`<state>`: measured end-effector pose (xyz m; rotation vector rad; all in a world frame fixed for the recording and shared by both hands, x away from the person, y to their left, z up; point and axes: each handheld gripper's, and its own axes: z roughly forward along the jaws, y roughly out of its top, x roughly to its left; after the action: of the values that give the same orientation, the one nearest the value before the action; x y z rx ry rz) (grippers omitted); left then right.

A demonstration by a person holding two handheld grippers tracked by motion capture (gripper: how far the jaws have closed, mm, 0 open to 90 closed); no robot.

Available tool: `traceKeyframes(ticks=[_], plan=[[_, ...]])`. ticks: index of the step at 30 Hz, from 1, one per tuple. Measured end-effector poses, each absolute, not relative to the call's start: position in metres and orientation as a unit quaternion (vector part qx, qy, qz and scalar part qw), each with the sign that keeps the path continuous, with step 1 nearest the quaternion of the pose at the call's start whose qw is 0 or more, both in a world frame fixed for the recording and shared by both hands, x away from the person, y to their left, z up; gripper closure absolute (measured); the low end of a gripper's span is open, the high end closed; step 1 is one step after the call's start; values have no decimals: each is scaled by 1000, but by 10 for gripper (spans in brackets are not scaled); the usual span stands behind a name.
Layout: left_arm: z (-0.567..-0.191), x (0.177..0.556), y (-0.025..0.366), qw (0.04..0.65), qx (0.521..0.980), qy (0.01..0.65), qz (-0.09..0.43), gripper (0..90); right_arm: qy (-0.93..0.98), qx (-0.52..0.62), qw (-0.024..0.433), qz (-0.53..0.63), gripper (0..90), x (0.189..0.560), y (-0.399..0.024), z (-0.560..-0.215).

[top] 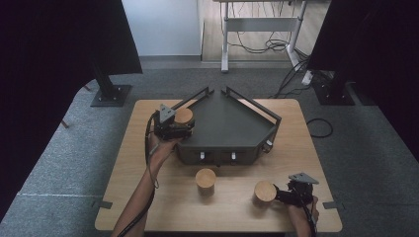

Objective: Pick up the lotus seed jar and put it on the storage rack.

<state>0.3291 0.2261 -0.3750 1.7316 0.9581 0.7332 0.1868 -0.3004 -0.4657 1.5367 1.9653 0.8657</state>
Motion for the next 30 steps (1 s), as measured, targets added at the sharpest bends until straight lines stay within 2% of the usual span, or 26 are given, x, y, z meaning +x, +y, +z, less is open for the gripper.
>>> traceKeyframes(ticks=[30], plan=[[-362, 299, 254, 508, 713, 383, 296, 54, 721, 563, 248, 318, 116, 187, -300, -466]])
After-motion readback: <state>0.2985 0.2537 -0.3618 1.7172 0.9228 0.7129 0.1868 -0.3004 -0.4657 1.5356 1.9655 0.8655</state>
